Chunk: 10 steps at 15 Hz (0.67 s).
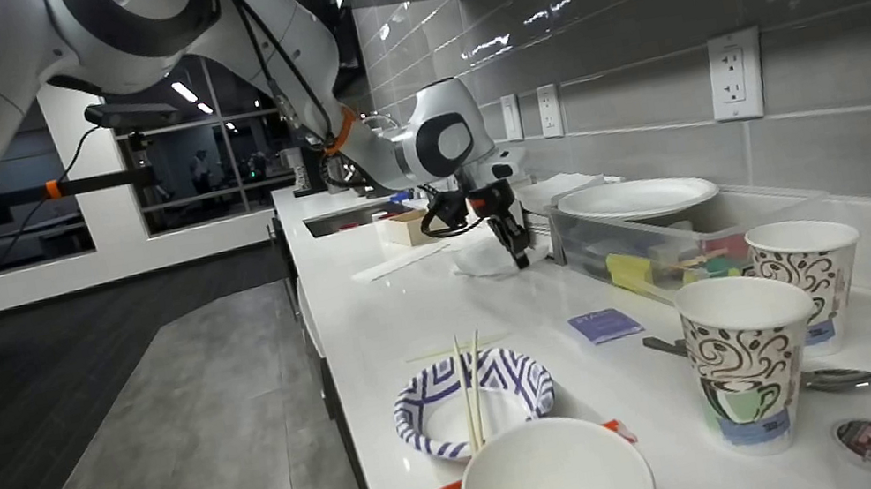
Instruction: Wipe the counter top using the paper towel
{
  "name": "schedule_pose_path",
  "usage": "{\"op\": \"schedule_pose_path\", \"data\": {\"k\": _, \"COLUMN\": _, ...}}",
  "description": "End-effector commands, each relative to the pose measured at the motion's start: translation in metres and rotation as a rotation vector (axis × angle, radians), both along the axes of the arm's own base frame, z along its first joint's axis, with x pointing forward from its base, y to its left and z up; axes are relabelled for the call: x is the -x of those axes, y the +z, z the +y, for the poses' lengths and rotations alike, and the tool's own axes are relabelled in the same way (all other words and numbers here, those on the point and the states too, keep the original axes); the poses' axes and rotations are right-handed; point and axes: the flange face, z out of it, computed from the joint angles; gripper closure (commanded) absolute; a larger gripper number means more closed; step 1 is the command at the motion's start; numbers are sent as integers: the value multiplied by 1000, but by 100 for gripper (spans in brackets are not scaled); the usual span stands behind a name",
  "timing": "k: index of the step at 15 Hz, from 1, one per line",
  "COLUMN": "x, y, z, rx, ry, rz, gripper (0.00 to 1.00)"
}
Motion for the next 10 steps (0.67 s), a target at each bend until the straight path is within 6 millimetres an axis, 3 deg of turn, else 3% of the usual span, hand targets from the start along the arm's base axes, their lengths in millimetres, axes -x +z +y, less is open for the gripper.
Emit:
{"op": "schedule_pose_path", "data": {"k": 1, "x": -3, "y": -18, "z": 16, "rx": -2, "ry": 2, "rz": 16, "gripper": 100}}
{"op": "schedule_pose_path", "data": {"k": 6, "x": 10, "y": -15, "z": 30, "rx": -8, "ry": 82, "rz": 102, "gripper": 100}}
{"op": "schedule_pose_path", "data": {"k": 10, "x": 34, "y": 1, "z": 28, "rx": 51, "ry": 137, "rz": 217, "gripper": 100}}
